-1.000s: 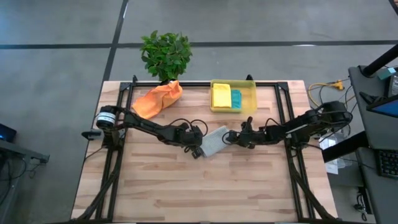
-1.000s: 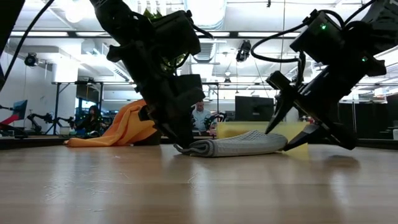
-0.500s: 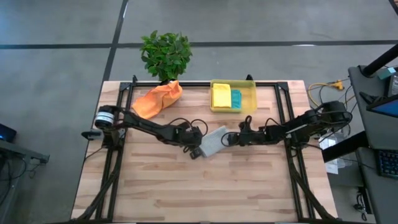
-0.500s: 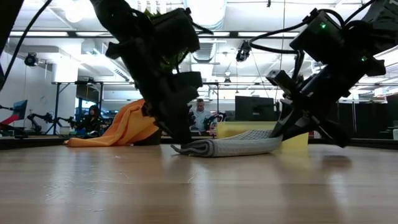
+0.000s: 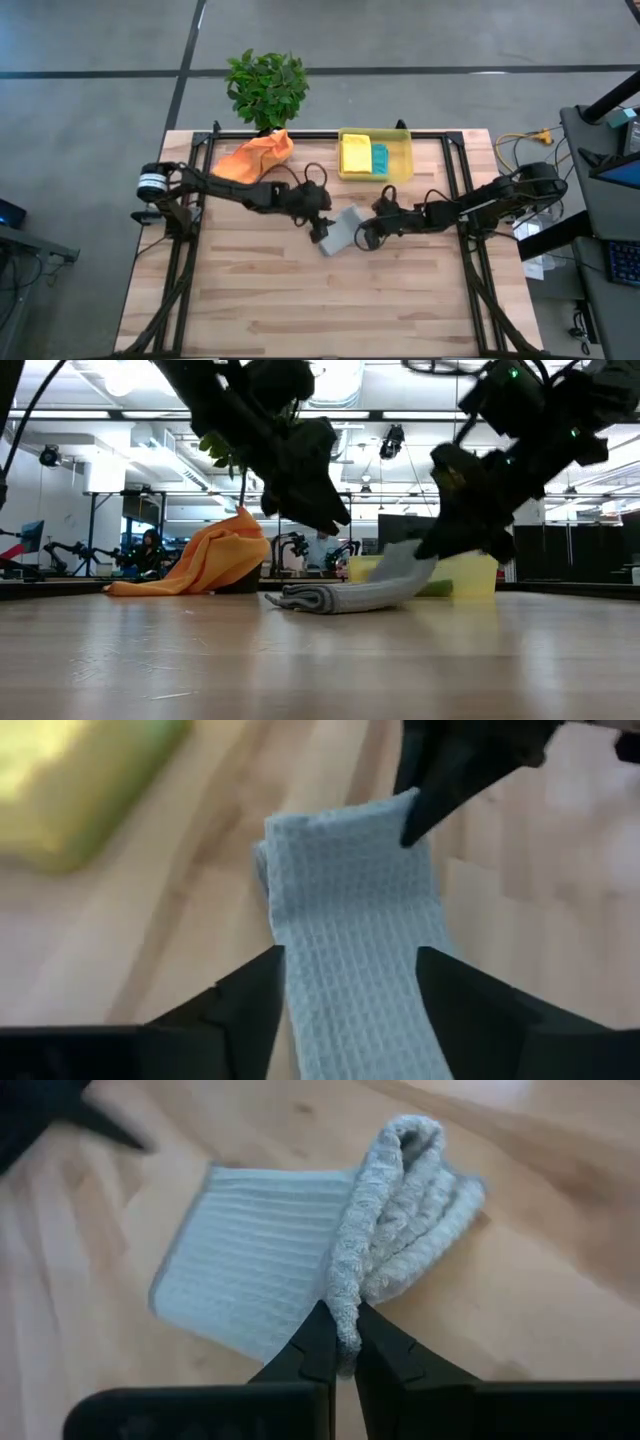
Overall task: Fold microfiber towels
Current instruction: Put the folded gray microfiber towel into the yellow bin
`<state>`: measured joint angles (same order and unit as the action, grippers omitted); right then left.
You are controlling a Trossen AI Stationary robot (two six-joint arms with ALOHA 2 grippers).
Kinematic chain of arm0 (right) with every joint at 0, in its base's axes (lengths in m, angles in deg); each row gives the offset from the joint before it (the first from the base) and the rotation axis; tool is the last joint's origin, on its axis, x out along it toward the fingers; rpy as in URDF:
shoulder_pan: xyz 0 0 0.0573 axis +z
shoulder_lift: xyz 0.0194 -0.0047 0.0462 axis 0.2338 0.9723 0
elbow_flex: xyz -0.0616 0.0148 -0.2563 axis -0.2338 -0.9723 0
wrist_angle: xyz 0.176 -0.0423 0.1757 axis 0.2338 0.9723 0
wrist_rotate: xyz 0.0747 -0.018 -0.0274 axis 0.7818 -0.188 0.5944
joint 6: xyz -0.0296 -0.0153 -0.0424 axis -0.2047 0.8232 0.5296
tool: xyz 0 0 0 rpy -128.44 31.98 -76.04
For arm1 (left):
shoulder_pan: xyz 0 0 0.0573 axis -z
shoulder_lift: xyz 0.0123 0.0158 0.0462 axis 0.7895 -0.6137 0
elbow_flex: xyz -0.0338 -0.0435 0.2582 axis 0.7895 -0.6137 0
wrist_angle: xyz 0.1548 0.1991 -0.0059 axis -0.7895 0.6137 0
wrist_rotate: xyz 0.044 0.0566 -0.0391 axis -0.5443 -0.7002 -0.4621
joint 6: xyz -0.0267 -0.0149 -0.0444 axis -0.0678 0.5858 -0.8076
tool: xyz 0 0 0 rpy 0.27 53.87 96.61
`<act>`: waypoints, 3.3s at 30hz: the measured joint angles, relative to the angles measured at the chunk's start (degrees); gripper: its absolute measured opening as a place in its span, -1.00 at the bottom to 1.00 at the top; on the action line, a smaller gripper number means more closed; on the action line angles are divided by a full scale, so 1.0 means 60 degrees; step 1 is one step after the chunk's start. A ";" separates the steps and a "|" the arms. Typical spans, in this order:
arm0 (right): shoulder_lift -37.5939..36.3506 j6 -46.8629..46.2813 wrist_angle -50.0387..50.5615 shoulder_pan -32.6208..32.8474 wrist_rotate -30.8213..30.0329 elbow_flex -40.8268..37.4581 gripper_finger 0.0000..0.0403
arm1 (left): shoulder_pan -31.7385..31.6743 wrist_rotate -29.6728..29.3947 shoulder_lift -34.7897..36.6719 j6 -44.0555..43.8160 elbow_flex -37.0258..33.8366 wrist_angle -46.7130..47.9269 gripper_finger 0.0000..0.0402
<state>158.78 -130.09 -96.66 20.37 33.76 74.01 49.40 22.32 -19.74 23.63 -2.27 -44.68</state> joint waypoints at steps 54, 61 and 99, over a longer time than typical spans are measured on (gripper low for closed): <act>-0.0061 0.6317 0.3872 0.0523 -0.1268 0.3343 -0.94 | -0.1591 0.4996 -0.0261 0.2236 0.0113 -0.0828 -0.97; -0.0299 0.6106 0.3917 0.0496 -0.1263 0.3343 -0.80 | -0.1548 0.4259 0.0022 0.2694 0.0113 -0.0794 -0.99; -0.0408 0.1840 0.2416 0.0504 -0.0243 0.1933 0.15 | -0.0721 0.1825 -0.0725 0.4023 0.0269 -0.0139 -1.00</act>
<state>156.33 -119.06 -82.17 23.39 32.30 85.61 45.07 33.26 -24.09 47.77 -0.65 -45.52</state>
